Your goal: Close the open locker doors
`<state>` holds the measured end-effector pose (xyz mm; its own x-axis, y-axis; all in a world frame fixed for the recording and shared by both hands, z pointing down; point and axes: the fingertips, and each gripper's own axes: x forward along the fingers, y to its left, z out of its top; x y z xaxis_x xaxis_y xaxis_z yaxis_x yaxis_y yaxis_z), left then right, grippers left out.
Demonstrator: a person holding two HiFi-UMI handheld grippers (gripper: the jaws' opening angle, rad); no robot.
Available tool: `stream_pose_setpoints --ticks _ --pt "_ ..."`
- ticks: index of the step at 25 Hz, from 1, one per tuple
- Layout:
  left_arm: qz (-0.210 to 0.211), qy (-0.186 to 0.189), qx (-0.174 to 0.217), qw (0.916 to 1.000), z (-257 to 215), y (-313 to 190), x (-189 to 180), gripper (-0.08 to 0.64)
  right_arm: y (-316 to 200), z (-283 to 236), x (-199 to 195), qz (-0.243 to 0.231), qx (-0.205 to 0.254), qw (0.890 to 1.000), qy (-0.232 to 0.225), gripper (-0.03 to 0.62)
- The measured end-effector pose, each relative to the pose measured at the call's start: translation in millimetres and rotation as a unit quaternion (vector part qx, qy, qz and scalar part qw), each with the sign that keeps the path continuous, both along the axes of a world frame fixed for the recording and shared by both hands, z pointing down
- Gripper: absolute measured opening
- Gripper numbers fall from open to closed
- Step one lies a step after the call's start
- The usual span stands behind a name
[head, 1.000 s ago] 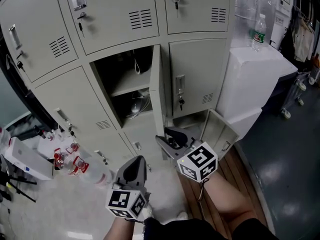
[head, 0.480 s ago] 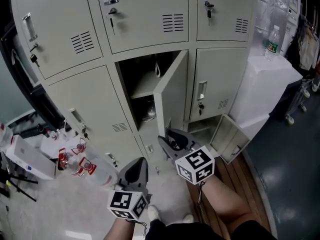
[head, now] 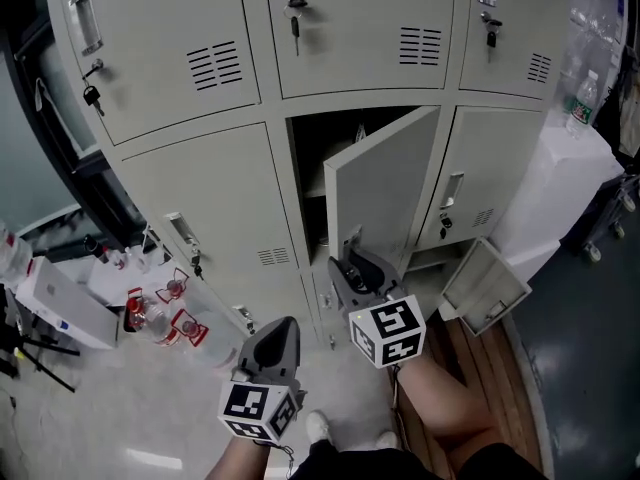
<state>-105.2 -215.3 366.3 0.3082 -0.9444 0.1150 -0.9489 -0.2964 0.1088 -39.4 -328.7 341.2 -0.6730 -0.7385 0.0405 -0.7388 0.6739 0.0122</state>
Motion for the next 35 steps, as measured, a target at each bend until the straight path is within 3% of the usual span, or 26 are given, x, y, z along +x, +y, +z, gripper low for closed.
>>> stream_pose_setpoints --ticks 12,29,35 --pt "0.015 -0.001 -0.016 0.9998 13 -35 -46 0.002 -47 0 -42 0.025 0.004 1.0 -0.01 0.109" --pt "0.074 -0.005 -0.011 0.9972 19 -87 -63 0.002 -94 1 -66 0.071 0.01 0.997 -0.011 0.114" --pt "0.084 -0.002 -0.014 0.9964 23 -92 -74 0.002 -103 1 -69 0.065 0.007 0.998 -0.016 0.115"
